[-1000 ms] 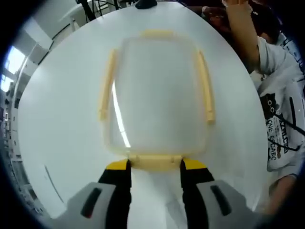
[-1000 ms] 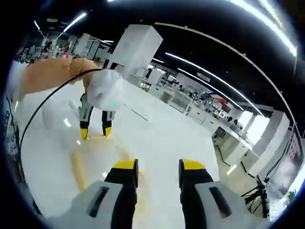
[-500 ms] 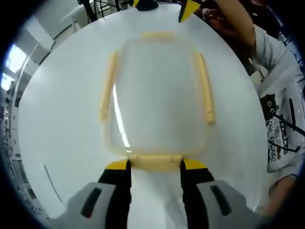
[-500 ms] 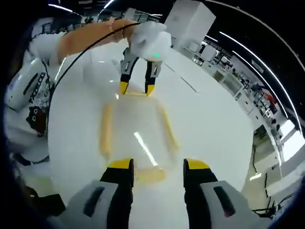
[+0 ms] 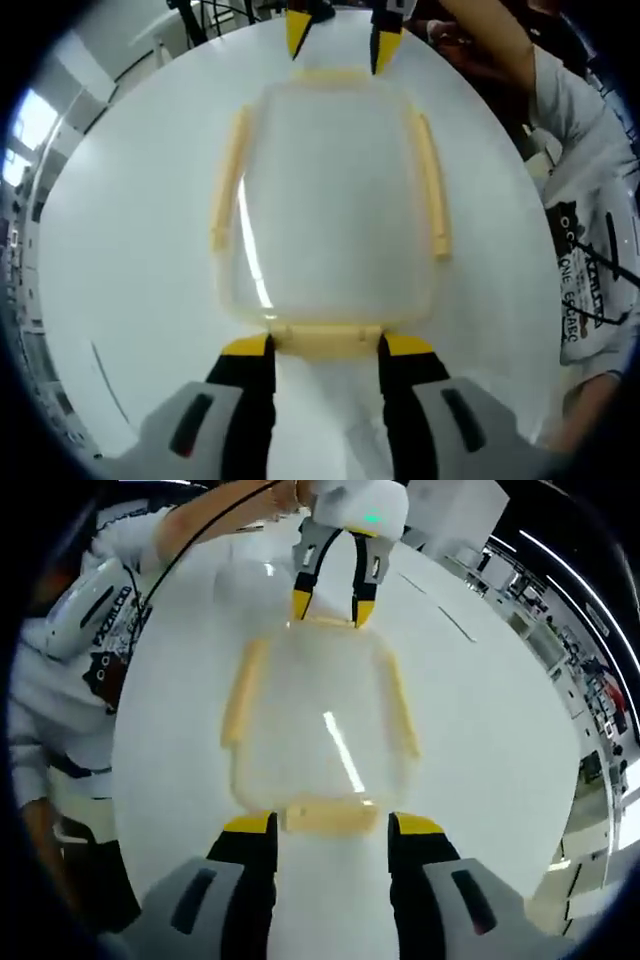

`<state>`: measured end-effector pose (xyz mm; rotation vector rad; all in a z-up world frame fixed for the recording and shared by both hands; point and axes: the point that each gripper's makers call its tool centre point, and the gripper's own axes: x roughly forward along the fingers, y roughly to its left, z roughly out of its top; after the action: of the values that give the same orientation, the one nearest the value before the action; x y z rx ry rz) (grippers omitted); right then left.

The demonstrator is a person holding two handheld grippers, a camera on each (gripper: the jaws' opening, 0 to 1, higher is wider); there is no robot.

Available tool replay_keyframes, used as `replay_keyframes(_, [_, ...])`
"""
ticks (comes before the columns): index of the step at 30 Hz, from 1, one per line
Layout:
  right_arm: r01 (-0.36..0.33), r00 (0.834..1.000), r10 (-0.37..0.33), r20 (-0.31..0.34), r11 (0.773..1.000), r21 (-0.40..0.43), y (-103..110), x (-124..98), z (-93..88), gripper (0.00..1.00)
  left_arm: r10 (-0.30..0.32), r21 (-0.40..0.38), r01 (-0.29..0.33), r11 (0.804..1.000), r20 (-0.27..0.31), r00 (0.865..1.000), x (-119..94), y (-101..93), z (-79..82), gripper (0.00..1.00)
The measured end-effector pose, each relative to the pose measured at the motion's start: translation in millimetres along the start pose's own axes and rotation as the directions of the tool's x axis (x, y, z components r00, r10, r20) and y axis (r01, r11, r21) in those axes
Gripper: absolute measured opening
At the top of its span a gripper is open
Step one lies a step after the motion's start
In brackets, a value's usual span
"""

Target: Snap each plastic latch of the storage box into its locked position after aligning the lid with the box until every specified latch is closed and the lid sits flush.

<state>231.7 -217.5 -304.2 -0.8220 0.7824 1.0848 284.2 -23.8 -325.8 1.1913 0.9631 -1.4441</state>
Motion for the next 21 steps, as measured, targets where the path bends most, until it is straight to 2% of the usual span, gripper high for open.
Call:
replay_keyframes(8, [-0.049,0.997,0.049,-0.057,0.999,0.016,-6,11,-13.6,0.43,0.002,-0.006,-0.002,1.000,-0.006,1.000,-1,1.1,1.9,0.40])
replay_keyframes(9, [-0.055,0.998,0.056,-0.030,0.998,0.025,-7,10,-9.3,0.43,0.001,-0.005,-0.001,1.000,-0.006,1.000,-2,2.7,2.0,0.40])
replay_keyframes(11, [-0.055,0.998,0.055,-0.031,0.998,0.018,-8,11,-9.3,0.43,0.001,-0.006,-0.001,1.000,-0.006,1.000,-2,3.3,2.1,0.40])
replay_keyframes(17, [-0.110,0.993,0.111,-0.030,0.994,0.024,-9,13,-8.6,0.42,0.002,-0.003,-0.002,1.000,-0.008,1.000,-3,3.2,3.0,0.41])
replay_keyframes(21, [-0.151,0.988,0.153,-0.031,0.987,0.059,-7,15,-6.5,0.41,0.005,-0.009,-0.005,1.000,0.002,1.000,-3,3.0,2.8,0.41])
